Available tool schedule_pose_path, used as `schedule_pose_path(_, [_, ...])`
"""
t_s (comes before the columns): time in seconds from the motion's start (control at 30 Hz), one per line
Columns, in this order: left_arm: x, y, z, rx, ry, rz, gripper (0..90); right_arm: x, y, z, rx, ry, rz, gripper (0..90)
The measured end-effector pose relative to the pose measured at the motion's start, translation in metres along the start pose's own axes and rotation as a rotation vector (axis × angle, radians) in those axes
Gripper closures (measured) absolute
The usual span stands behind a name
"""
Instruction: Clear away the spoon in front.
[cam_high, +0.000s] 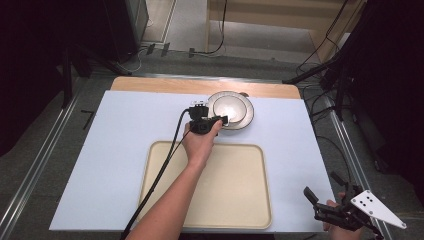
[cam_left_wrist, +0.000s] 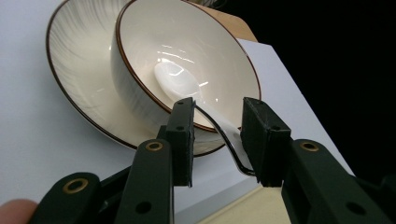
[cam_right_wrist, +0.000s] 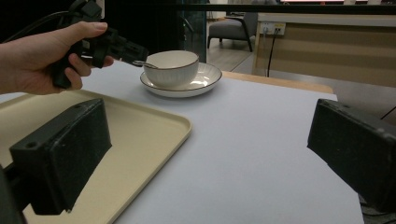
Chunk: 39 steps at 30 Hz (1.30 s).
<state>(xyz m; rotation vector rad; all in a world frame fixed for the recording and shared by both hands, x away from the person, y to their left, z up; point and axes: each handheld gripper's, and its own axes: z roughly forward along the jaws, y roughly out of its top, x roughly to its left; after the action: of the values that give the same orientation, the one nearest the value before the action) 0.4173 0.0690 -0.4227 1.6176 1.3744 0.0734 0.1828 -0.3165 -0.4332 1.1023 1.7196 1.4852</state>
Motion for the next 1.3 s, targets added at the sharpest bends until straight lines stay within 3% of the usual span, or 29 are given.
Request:
schedule_pose_path(0.13, [-0.002, 0.0, -0.002, -0.003, -0.018, 0.0, 63.6, 0.0, 0.0, 0.0, 0.002, -0.001, 0.001, 0.0])
schedule_pose_path(0.3, [-0.006, 0.001, -0.004, -0.013, -0.007, 0.012, 60.4, -0.001, 0.0, 0.0, 0.0, -0.002, 0.0, 0.0])
schedule_pose_path(0.47, [-0.006, -0.002, 0.001, 0.031, 0.01, 0.021, 61.0, 0.001, 0.0, 0.0, 0.004, 0.002, 0.004, 0.0])
schedule_pose_path(0.57, [-0.007, -0.002, 0.002, 0.039, -0.004, 0.015, 64.7, 0.0, 0.0, 0.0, 0.002, 0.0, 0.0, 0.0])
schedule_pose_path(0.63, [-0.009, -0.002, 0.002, 0.039, 0.006, 0.025, 72.3, 0.0, 0.0, 0.0, 0.001, -0.001, 0.001, 0.0])
schedule_pose_path(0.83, [-0.01, -0.002, 0.004, 0.055, 0.01, 0.03, 83.6, 0.0, 0.0, 0.0, -0.002, -0.002, 0.0, 0.0])
schedule_pose_path(1.03, [-0.012, -0.002, 0.002, 0.038, 0.053, 0.083, 86.5, 0.0, 0.0, 0.0, -0.002, -0.001, -0.001, 0.0])
schedule_pose_path(1.3, [-0.016, -0.002, -0.004, 0.0, 0.063, 0.151, 86.9, 0.0, 0.0, 0.0, -0.002, -0.004, -0.001, 0.0])
